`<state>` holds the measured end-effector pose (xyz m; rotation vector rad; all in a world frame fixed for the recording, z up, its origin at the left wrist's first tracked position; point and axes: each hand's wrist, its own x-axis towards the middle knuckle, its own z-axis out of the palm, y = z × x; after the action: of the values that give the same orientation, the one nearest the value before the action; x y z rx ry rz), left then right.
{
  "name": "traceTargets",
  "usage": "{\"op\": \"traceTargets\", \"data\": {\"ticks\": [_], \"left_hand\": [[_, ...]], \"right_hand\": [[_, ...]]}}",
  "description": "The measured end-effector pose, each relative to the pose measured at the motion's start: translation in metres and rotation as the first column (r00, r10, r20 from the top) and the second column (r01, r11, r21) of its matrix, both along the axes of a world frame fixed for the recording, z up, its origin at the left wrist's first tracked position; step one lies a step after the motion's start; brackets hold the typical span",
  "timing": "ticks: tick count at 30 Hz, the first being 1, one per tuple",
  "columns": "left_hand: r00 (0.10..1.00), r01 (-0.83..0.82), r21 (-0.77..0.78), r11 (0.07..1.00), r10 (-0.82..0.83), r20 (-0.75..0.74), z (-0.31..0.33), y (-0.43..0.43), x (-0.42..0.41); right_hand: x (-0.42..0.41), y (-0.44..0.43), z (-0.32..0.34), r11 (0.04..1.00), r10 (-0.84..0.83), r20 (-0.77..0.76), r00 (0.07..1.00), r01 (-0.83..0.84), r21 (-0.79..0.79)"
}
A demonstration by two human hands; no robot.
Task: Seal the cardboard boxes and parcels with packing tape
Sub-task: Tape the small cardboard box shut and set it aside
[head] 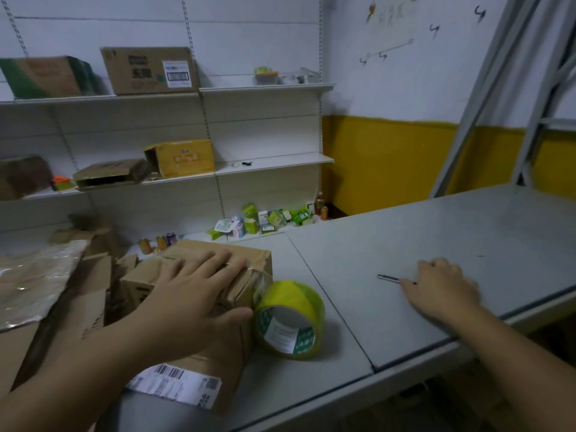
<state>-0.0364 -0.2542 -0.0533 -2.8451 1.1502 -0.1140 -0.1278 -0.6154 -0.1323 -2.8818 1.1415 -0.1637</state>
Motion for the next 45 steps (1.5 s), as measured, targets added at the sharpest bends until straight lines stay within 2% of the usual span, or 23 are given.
{"op": "traceTargets", "data": {"ticks": [2,6,9,11,12,14,17,20,22,26,31,35,37,39,41,43,45], "left_hand": [[1.000,0.001,-0.011,1.000,-0.001,0.012,-0.001,0.000,0.001],[1.000,0.010,-0.068,0.998,-0.008,0.024,0.000,0.001,0.002],[0.999,0.012,-0.084,0.996,-0.008,0.048,0.000,0.003,0.003],[0.998,0.011,-0.098,0.995,-0.006,0.055,0.001,0.005,0.004],[0.998,0.009,-0.107,0.994,-0.002,0.062,0.001,0.005,0.004],[0.996,-0.002,-0.125,0.992,0.012,0.084,0.001,0.003,0.000],[0.993,-0.043,-0.156,0.987,0.060,0.104,0.000,-0.005,-0.009],[0.990,-0.046,-0.152,0.987,0.065,0.123,-0.001,-0.008,-0.010],[0.989,-0.046,-0.126,0.991,0.063,0.135,-0.002,-0.006,-0.009],[0.989,-0.034,-0.086,0.996,0.046,0.139,-0.003,-0.003,-0.007],[0.987,0.000,-0.076,0.997,0.012,0.159,-0.007,0.002,-0.002],[0.977,0.015,-0.115,0.993,0.009,0.211,-0.013,0.002,-0.004],[0.974,0.019,-0.125,0.992,0.010,0.225,-0.015,0.002,-0.003],[0.972,0.020,-0.120,0.993,0.009,0.234,-0.017,0.002,-0.003],[0.972,0.023,-0.132,0.991,0.009,0.236,-0.018,0.002,-0.002],[0.971,0.028,-0.158,0.987,0.011,0.238,-0.018,0.002,-0.002],[0.973,0.024,-0.165,0.986,0.015,0.232,-0.018,0.002,-0.002]], "right_hand": [[-0.003,-0.008,-0.006,0.999,0.037,0.009,0.999,-0.038,0.030],[-0.011,-0.017,-0.008,0.988,0.126,0.170,0.977,-0.138,0.064],[-0.016,-0.018,0.002,0.990,0.122,0.163,0.979,-0.133,0.053],[-0.017,-0.008,0.013,0.971,0.126,0.246,0.961,-0.170,0.166],[-0.018,0.004,0.021,0.925,0.125,0.330,0.936,-0.230,0.302],[-0.021,0.036,0.038,0.748,0.118,0.490,0.864,-0.402,0.528],[-0.027,0.092,0.056,0.486,0.050,0.618,0.785,-0.559,0.672],[-0.031,0.128,0.062,0.210,-0.022,0.604,0.797,-0.587,0.782],[-0.033,0.137,0.064,0.089,0.013,0.596,0.803,-0.595,0.799],[-0.034,0.143,0.060,0.065,0.126,0.619,0.775,-0.629,0.775],[-0.034,0.152,0.048,0.017,0.134,0.631,0.764,-0.638,0.770],[-0.032,0.157,0.037,0.095,0.070,0.665,0.743,-0.669,0.737],[-0.031,0.158,0.034,0.040,-0.012,0.652,0.758,-0.651,0.758],[-0.031,0.159,0.034,-0.085,-0.117,0.618,0.777,-0.628,0.773],[-0.034,0.163,0.035,-0.165,-0.180,0.623,0.761,-0.648,0.744],[-0.038,0.167,0.033,-0.182,-0.161,0.656,0.737,-0.675,0.715],[-0.042,0.170,0.029,-0.136,-0.097,0.676,0.730,-0.683,0.718]]}}
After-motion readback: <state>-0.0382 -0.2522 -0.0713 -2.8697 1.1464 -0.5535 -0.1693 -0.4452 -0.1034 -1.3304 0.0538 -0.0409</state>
